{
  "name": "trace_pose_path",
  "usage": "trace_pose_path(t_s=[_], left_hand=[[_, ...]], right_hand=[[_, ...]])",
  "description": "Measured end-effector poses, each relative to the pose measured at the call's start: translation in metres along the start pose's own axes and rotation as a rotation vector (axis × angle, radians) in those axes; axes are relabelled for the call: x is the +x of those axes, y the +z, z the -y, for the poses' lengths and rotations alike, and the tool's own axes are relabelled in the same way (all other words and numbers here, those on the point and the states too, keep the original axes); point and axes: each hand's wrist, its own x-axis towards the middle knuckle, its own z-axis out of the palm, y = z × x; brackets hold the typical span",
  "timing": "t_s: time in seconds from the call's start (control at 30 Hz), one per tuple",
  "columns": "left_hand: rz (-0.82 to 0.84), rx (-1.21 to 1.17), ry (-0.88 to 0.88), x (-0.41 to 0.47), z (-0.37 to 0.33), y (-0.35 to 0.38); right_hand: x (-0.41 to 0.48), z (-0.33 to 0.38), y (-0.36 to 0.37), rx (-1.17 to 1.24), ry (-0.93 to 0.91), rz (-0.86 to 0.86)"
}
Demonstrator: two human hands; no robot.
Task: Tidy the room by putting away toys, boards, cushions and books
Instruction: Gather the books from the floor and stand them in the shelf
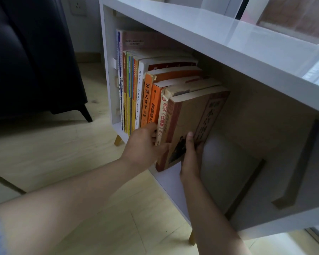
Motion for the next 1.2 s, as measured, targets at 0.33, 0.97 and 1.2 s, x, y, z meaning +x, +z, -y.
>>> trace_pose_path(t_s=[0.33,0.97,1.2], left_hand=[[0.240,0.477,-0.076,0.010,-0.009,-0.010],[0.192,0.459,-0.012,0.008,0.001,-0.017],[0.151,0.434,-0.008,0.004,0.000,-0.015]], right_hand=[[-0.002,-0.002,-0.002,-0.018,-0.011,0.023],[-0.003,-0.005,0.009,-0.117,-0.021,-0.032],[-0.007,0.001,0.007,-0.163,0.016,-0.055]])
